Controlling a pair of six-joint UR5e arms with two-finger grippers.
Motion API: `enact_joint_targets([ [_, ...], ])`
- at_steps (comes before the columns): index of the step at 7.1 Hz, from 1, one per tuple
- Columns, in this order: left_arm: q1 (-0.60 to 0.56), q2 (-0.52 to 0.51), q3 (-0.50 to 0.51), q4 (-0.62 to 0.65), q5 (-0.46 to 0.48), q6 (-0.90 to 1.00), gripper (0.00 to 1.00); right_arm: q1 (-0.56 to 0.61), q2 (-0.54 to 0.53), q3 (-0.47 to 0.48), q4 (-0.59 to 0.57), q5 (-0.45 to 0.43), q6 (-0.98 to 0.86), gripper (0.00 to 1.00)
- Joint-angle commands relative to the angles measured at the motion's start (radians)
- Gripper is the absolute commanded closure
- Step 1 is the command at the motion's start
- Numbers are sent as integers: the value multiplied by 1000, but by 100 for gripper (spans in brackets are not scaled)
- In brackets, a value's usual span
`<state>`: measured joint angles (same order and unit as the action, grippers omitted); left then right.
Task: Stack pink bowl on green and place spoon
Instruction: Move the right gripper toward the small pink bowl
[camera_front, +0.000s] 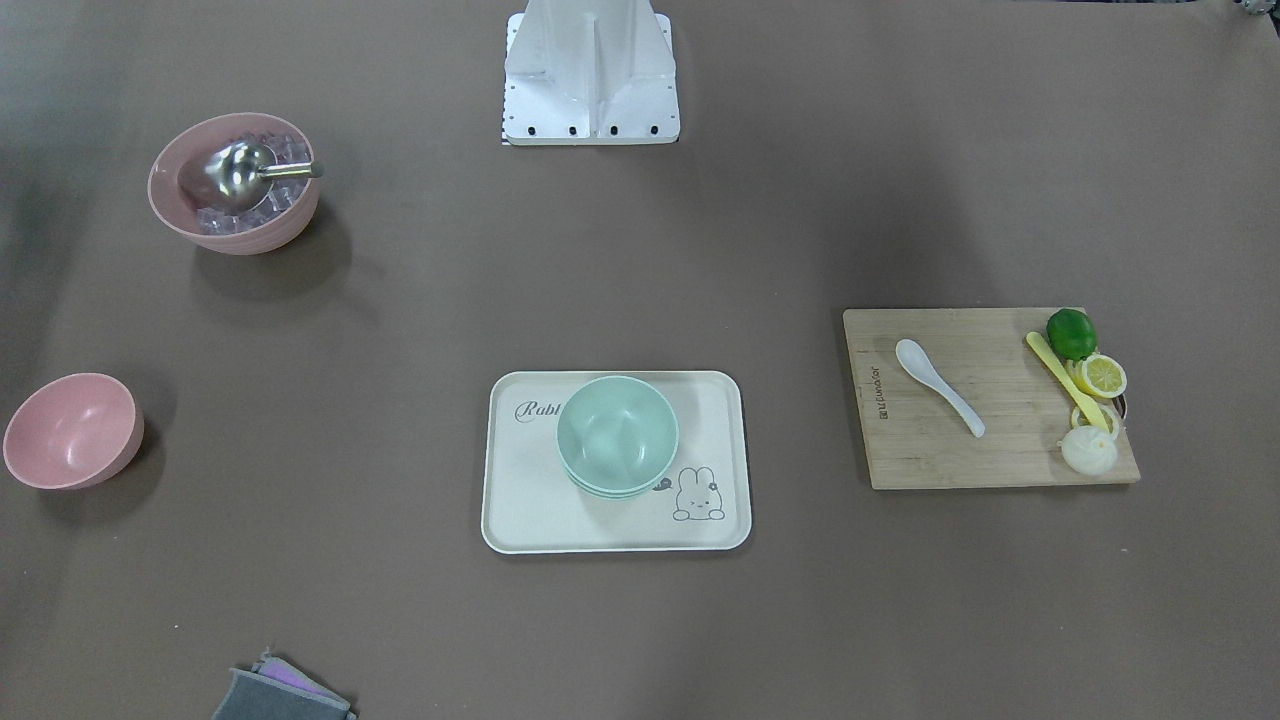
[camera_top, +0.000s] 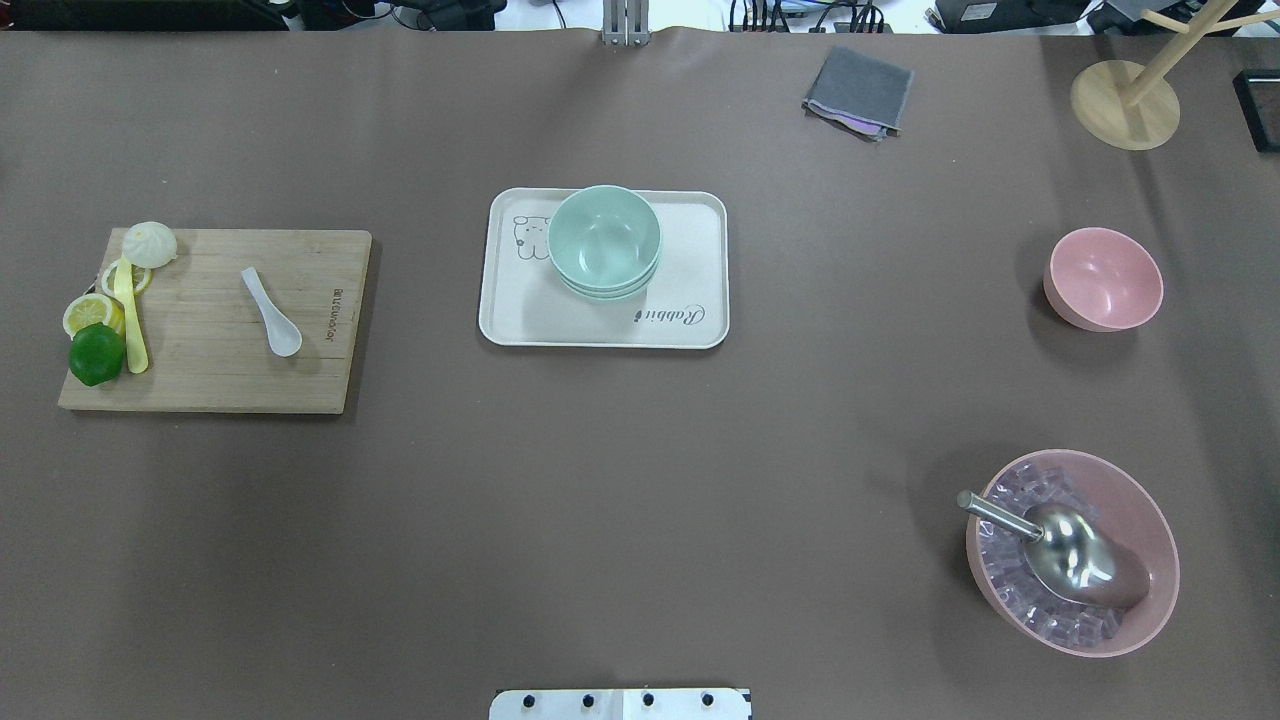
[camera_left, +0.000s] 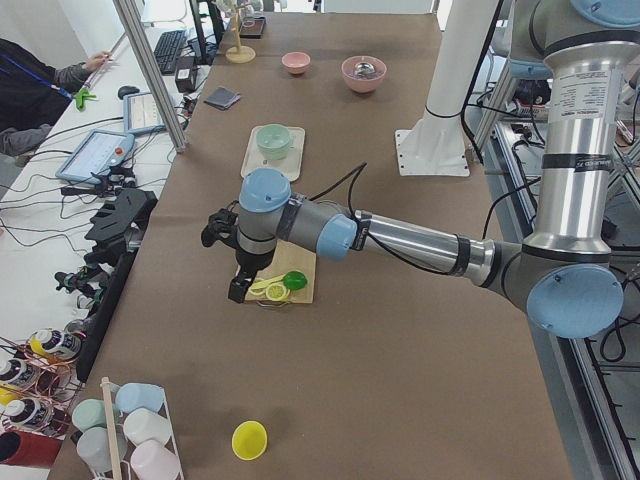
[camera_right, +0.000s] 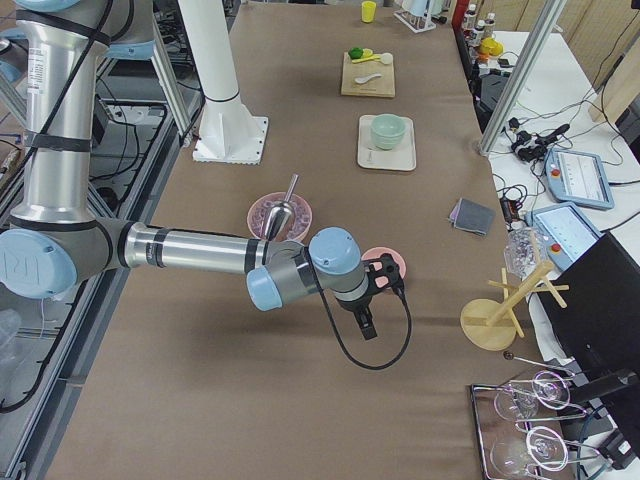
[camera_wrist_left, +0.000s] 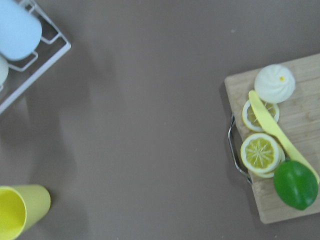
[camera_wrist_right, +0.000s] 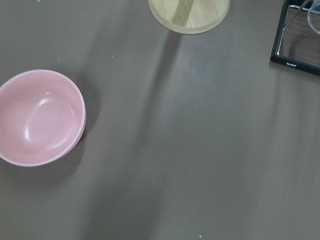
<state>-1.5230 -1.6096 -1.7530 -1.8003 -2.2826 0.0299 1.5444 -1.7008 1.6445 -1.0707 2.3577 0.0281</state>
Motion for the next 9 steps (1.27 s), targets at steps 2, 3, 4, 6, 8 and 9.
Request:
enact_joint_targets([
  [2, 4, -16, 35, -112, -6, -25, 1, -79, 50, -46, 15, 18, 105, 0],
  [3, 6, -15, 37, -120, -5, -24, 1, -151, 58, -52, 24, 11, 189, 0],
  [4, 9, -15, 33, -128, -6, -24, 1, -196, 65, -70, 31, 9, 243, 0],
  [6, 14, -7, 33, -145, -5, -25, 1, -259, 88, -127, 118, 6, 347, 0],
  [8, 14, -7, 32, -151, -5, -25, 1, -273, 198, -231, 155, 5, 471, 13],
  [9, 14, -6, 32, -160, -6, -27, 1, -291, 228, -254, 158, -7, 518, 18],
])
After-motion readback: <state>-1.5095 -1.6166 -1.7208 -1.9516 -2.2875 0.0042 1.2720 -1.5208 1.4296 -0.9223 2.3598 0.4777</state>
